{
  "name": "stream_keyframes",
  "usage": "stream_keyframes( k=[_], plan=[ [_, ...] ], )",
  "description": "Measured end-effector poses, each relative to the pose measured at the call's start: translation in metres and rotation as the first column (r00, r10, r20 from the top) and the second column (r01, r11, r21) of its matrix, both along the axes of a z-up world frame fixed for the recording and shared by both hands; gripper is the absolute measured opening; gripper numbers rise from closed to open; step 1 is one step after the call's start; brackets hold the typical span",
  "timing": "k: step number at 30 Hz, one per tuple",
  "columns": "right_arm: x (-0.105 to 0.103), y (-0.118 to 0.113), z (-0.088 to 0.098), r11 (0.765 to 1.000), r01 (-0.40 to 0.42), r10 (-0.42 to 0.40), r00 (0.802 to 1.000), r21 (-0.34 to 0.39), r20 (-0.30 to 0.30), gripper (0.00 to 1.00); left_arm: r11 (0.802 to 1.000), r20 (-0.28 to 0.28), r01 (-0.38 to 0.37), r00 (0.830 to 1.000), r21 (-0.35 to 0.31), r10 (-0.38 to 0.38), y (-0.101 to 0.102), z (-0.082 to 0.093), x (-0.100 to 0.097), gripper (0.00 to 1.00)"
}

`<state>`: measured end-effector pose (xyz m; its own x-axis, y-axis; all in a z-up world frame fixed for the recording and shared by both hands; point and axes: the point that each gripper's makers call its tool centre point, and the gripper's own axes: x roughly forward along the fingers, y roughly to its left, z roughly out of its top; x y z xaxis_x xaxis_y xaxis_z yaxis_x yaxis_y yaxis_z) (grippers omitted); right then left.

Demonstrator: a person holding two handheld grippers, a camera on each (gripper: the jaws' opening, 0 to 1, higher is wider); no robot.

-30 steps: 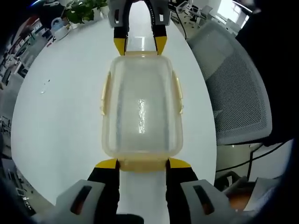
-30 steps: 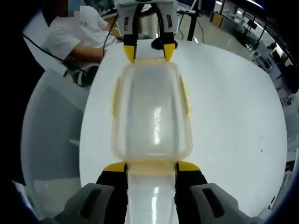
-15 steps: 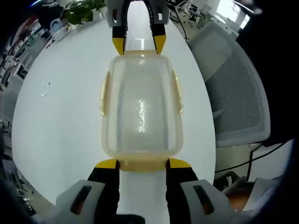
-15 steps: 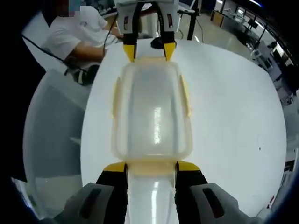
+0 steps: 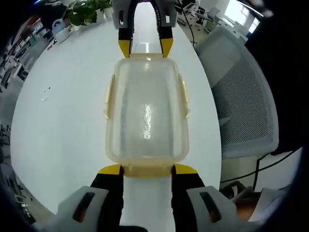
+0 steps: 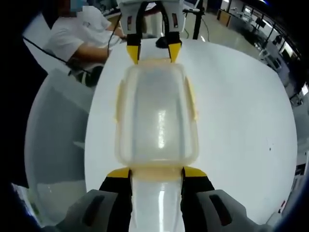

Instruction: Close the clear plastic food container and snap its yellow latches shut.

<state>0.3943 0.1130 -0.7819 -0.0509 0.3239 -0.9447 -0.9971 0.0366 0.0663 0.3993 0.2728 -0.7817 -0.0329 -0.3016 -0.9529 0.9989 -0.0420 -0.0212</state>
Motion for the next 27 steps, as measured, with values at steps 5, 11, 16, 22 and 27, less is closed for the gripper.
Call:
stream_keyframes(
  k=[5,11,16,22,27],
  plan=[
    [-0.001,-0.010,0.001,1.000,0.004,-0.004,1.000,-0.005,-0.003,0.37,1.000,-0.002,0.000,1.000,-0.008,0.000,-0.009,0.000,0.000,0.37],
    [-0.002,-0.022,0.000,1.000,0.018,-0.018,1.000,-0.011,-0.008,0.37,1.000,-0.003,0.004,1.000,-0.015,-0.004,-0.022,0.001,0.001,0.37],
    [-0.002,-0.028,0.000,1.000,0.017,-0.018,1.000,-0.023,-0.008,0.37,1.000,-0.004,0.007,1.000,-0.010,-0.007,-0.029,0.001,0.001,0.37],
    [-0.001,-0.037,0.001,1.000,0.017,-0.017,1.000,-0.017,-0.003,0.37,1.000,-0.005,-0.002,1.000,-0.015,0.002,-0.036,0.001,0.001,0.37],
    [-0.003,-0.045,0.000,1.000,0.014,-0.014,1.000,-0.024,-0.005,0.37,1.000,-0.011,-0.004,1.000,-0.013,0.004,-0.045,-0.001,-0.001,0.37]
  ],
)
